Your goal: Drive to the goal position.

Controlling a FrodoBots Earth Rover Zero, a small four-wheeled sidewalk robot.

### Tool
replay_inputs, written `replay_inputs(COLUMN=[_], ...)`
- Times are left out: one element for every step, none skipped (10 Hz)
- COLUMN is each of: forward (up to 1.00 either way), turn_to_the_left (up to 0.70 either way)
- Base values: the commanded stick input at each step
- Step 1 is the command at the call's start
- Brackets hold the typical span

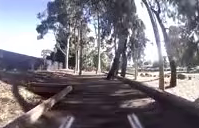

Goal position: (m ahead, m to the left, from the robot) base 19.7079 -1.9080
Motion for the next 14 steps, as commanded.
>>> replay_inputs(forward=[1.0, 1.0, 1.0, 1.0, 1.0, 1.0, 1.0, 1.0, 1.0, 1.0, 1.0, 1.0, 1.0, 1.0], turn_to_the_left=[0.0, 0.0, 0.0, 0.19, 0.35, 0.17, 0.0, 0.0, 0.0, 0.0, 0.0, 0.0, 0.0, 0.0])
